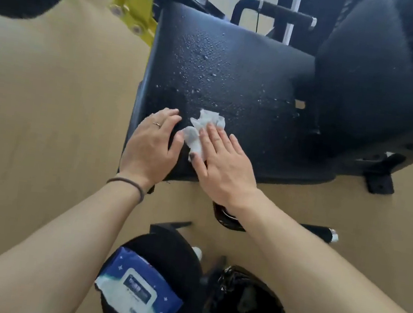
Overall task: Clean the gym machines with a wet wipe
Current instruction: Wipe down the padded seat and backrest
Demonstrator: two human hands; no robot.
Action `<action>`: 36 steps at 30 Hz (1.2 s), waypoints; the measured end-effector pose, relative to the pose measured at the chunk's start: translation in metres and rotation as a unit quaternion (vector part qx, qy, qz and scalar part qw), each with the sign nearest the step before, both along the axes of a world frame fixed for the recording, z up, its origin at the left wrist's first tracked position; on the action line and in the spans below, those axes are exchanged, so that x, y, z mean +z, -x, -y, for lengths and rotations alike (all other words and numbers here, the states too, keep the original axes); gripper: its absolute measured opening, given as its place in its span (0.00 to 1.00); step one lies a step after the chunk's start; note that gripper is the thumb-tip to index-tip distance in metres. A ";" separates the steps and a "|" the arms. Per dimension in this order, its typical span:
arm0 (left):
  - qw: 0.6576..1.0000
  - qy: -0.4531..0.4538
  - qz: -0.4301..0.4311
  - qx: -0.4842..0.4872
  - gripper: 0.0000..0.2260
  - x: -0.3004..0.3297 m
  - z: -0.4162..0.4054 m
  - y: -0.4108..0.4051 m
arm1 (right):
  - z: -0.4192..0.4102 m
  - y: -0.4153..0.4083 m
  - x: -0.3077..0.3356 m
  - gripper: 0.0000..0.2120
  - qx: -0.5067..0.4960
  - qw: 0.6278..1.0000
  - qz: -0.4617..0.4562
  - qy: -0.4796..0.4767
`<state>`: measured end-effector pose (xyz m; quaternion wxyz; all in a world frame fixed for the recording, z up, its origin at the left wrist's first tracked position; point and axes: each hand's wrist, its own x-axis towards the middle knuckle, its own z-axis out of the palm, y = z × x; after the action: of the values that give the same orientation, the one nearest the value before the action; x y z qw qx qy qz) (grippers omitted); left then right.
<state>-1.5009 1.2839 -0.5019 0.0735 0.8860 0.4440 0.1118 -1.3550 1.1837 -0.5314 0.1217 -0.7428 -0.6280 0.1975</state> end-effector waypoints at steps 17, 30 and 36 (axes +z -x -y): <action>0.988 -0.089 -0.026 0.122 0.13 -0.016 0.023 -0.039 | 0.025 -0.059 -0.025 0.29 0.068 0.997 0.039 -0.026; 0.987 -0.092 -0.064 0.115 0.15 -0.018 0.024 -0.038 | -0.009 -0.033 -0.016 0.30 -0.020 0.998 -0.008 -0.067; 0.986 -0.094 -0.076 0.115 0.16 -0.019 0.023 -0.039 | -0.024 -0.022 -0.028 0.31 -0.037 0.997 -0.022 -0.060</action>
<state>-1.4620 1.2609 -0.5205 -0.0579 0.8380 0.5345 0.0931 -1.3331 1.2082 -0.5590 0.1871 -0.7523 -0.6079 0.1717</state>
